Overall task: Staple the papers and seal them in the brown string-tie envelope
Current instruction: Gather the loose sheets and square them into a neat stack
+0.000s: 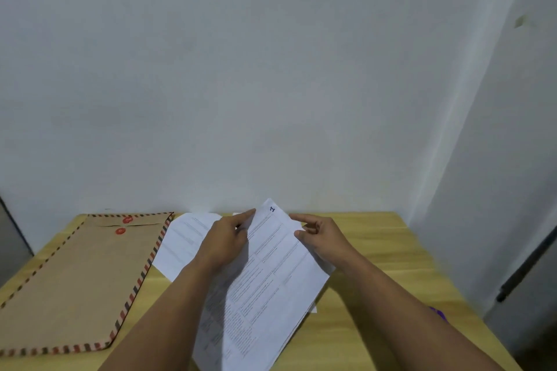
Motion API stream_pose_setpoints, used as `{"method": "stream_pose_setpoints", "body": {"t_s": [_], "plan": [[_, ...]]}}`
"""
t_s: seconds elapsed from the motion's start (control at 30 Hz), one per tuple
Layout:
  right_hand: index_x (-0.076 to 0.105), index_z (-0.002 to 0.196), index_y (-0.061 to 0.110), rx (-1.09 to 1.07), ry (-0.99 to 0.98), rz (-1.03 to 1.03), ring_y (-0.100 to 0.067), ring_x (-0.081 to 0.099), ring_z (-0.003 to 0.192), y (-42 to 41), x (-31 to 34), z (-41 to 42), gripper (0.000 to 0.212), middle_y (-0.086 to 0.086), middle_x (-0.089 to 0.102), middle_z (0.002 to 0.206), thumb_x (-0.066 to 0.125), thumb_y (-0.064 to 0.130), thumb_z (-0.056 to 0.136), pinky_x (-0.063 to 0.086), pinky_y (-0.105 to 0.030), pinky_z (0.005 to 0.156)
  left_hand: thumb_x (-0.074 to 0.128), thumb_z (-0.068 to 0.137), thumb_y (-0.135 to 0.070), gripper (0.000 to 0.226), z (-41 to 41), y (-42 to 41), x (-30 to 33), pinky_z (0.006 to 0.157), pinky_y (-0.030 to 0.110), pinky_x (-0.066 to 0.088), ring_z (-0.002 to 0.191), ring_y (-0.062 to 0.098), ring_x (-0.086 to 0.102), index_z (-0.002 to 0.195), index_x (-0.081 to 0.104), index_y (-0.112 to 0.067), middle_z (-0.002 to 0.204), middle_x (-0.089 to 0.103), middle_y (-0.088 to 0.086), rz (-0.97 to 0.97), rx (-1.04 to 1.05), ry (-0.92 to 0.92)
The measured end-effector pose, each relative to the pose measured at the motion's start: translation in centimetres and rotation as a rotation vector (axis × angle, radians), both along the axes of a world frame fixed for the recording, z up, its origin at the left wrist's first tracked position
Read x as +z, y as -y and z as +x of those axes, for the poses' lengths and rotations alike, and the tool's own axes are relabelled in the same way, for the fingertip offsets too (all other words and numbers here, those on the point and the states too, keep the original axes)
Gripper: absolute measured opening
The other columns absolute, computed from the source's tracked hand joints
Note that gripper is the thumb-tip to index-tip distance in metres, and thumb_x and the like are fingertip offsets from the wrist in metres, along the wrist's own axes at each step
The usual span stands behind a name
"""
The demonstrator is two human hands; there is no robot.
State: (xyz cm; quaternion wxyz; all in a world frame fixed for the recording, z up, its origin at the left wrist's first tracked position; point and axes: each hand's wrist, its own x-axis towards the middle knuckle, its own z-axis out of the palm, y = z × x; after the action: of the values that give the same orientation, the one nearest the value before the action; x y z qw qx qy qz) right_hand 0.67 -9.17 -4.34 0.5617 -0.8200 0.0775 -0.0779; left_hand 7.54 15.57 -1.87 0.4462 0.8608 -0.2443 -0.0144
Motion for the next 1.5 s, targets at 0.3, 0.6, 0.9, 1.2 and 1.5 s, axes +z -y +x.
{"method": "stream_pose_setpoints", "body": {"t_s": [0.3, 0.6, 0.9, 1.2, 1.5], "plan": [[0.07, 0.131, 0.027, -0.042, -0.129, -0.392, -0.012, 0.07, 0.1, 0.4, -3.7, 9.3, 0.032, 0.01, 0.072, 0.106, 0.059, 0.022, 0.102, 0.053, -0.027, 0.091, 0.044, 0.095, -0.011, 0.053, 4.7, -1.2, -6.9, 0.071, 0.019, 0.05, 0.087, 0.008, 0.073, 0.134, 0.063, -0.041, 0.097, 0.077, -0.015, 0.006, 0.07, -0.15], [0.045, 0.153, 0.032, 0.157, -0.321, -0.889, -0.03, 0.042, 0.14, -1.0, -3.9, 16.2, 0.062, -0.004, 0.048, 0.15, 0.065, 0.045, 0.096, 0.035, -0.049, 0.11, 0.048, 0.099, -0.002, 0.05, 8.0, -1.9, -7.9, 0.07, 0.003, 0.042, 0.072, -0.013, 0.062, 0.138, 0.064, -0.028, 0.089, 0.071, -0.025, 0.007, 0.015, -0.157], [0.066, 0.117, 0.034, 0.073, -0.419, -0.686, -0.017, 0.059, 0.112, -0.4, -3.8, 15.7, 0.048, 0.011, 0.067, 0.117, 0.076, 0.048, 0.072, 0.028, -0.043, 0.093, 0.049, 0.098, -0.006, 0.052, 7.2, -2.1, -8.0, 0.072, 0.01, 0.045, 0.086, -0.01, 0.067, 0.13, 0.066, -0.042, 0.093, 0.073, -0.034, 0.018, -0.011, -0.199], [0.061, 0.098, 0.036, 0.08, -0.483, -0.628, -0.022, 0.064, 0.104, -0.1, -2.9, 12.8, 0.059, 0.013, 0.061, 0.107, 0.079, 0.048, 0.044, 0.057, -0.044, 0.095, 0.052, 0.097, -0.005, 0.053, 4.9, -1.0, -7.8, 0.075, 0.011, 0.047, 0.088, -0.007, 0.068, 0.133, 0.065, -0.041, 0.098, 0.076, -0.022, 0.035, -0.037, -0.211], [0.065, 0.08, 0.021, 0.076, -0.467, -0.541, -0.019, 0.065, 0.075, 1.2, -2.6, 9.6, 0.038, 0.003, 0.071, 0.081, 0.082, 0.039, 0.051, 0.052, -0.032, 0.07, 0.049, 0.097, 0.0, 0.057, 3.5, 0.2, -7.8, 0.067, 0.005, 0.043, 0.072, -0.011, 0.064, 0.129, 0.061, -0.046, 0.079, 0.072, -0.033, 0.027, -0.078, -0.199]]}}
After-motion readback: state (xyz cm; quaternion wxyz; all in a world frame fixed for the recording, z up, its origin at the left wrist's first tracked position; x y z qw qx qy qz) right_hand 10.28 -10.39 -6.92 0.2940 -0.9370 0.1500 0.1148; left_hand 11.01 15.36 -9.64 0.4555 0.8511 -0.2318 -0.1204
